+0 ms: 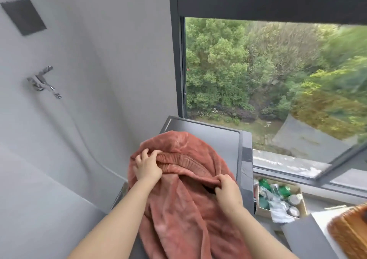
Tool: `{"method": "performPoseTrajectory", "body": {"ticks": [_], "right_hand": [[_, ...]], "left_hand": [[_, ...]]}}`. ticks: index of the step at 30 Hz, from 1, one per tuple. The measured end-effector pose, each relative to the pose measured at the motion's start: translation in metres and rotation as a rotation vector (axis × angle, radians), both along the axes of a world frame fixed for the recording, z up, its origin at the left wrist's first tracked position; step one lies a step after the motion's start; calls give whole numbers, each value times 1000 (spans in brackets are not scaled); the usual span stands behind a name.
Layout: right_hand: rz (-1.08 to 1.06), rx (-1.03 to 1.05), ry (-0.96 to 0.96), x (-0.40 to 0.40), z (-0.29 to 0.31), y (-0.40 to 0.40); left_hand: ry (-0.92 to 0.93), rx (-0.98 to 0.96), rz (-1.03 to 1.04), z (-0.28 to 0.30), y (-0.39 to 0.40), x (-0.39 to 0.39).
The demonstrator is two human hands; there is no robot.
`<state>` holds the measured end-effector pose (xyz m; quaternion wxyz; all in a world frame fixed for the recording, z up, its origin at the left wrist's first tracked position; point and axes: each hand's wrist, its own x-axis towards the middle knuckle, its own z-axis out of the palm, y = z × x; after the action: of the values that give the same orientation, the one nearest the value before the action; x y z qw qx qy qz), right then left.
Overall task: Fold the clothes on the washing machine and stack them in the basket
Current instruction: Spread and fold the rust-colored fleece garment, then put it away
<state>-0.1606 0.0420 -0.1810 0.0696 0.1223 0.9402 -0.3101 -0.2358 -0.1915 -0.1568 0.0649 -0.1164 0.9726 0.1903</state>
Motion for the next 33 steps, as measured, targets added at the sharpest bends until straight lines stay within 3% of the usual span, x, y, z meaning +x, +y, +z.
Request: {"method": "performPoseTrajectory", "body": {"ticks": [4, 7, 10, 13, 16, 23, 26, 30, 33], "right_hand": [[-301, -265, 213, -14, 29, 7], [-398, -370, 454, -20, 66, 4], [-477, -513, 652, -22, 104, 3], [-556, -603, 811, -23, 136, 13], [-512, -408, 942, -22, 165, 27], [-501, -267, 1052, -23, 212, 28], [-448, -268, 1062, -23, 232, 30], [-518, -509, 966, -27, 245, 30], [-534, -702, 889, -31, 254, 33]], "left_hand": [[-53, -234, -263, 0, -15, -10], [-97, -288, -370, 0, -15, -7], [73, -260, -440, 9, -14, -7], [304, 146, -419, 40, -11, -19], [418, 619, -328, 99, -6, -36], [615, 1102, -139, 240, 8, -47], [661, 1078, -170, 270, 8, -47], [652, 1031, -200, 276, 6, -47], [651, 778, -166, 267, 6, -41]]}}
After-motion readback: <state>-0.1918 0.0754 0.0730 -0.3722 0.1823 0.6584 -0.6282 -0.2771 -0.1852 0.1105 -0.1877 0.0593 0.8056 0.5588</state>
